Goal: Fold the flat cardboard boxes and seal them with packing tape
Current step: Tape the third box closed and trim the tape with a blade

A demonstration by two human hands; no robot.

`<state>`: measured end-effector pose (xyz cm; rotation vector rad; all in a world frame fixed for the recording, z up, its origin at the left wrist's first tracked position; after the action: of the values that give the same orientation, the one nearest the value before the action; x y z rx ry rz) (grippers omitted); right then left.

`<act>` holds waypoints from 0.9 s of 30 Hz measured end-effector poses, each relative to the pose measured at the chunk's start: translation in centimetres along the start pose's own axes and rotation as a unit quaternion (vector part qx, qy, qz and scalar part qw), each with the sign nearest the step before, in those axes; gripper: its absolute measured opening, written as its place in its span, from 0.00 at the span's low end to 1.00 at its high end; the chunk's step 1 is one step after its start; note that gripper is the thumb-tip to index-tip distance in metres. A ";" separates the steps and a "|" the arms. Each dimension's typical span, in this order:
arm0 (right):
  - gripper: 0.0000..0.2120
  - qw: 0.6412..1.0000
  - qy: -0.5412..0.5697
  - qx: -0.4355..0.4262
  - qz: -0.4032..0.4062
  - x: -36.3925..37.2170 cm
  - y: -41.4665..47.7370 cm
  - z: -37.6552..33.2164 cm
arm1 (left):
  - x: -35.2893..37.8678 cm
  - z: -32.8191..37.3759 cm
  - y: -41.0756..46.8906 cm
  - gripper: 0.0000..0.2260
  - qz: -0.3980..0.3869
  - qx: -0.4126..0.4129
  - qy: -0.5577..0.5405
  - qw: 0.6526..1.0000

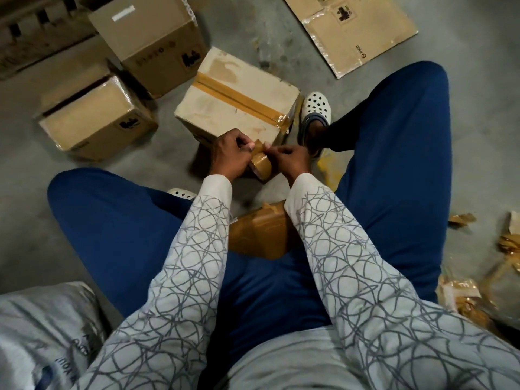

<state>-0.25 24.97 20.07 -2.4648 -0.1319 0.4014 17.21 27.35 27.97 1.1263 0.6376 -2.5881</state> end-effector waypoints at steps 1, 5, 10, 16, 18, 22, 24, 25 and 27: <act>0.22 1.000 0.023 0.001 0.006 -0.1 0.4 0.2 | 0.2 -0.3 0.0 0.04 -0.028 -0.013 -0.003 1.000; 0.17 0.997 0.057 -0.018 0.053 -0.7 1.3 -0.6 | 1.0 -2.2 -0.7 0.06 -0.048 -0.086 0.007 0.995; 0.17 0.989 0.128 0.041 0.068 -0.2 2.6 1.0 | 0.6 -5.6 -2.2 0.06 0.085 -0.251 -0.064 0.962; 0.14 0.983 0.151 0.080 0.066 1.1 3.4 2.5 | 7.1 -13.9 -1.2 0.17 0.026 -0.464 -0.267 0.844; 0.14 0.984 0.131 0.081 0.086 1.1 4.0 2.7 | 6.8 -10.7 -3.0 0.08 -0.008 -0.475 -0.343 0.810; 0.13 0.980 0.130 0.084 0.124 0.9 5.1 2.8 | 8.0 -7.6 -2.8 0.09 -0.021 -0.445 -0.473 0.760; 0.08 0.980 0.136 0.077 0.124 1.2 5.8 2.5 | 8.9 -7.3 -2.0 0.08 -0.026 -0.440 -0.523 0.730; 0.08 0.980 0.140 0.072 0.125 1.3 6.5 2.4 | 9.1 -7.4 -1.4 0.08 -0.015 -0.445 -0.537 0.716; 0.13 0.979 0.148 0.071 0.123 1.6 7.8 2.2 | 9.2 -8.1 0.1 0.09 0.010 -0.445 -0.557 0.701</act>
<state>0.60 20.28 13.30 -2.3723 0.3183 0.1352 16.21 30.70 16.18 -0.7019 1.2103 -1.8788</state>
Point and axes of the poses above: each hand's wrist, its own y-axis towards the middle knuckle, its own x-axis out of the palm, z = x × y, the point moved 8 cm from there along y, towards the middle knuckle, and after that the axes turned 4 degrees about y, right-handed, at the moved point
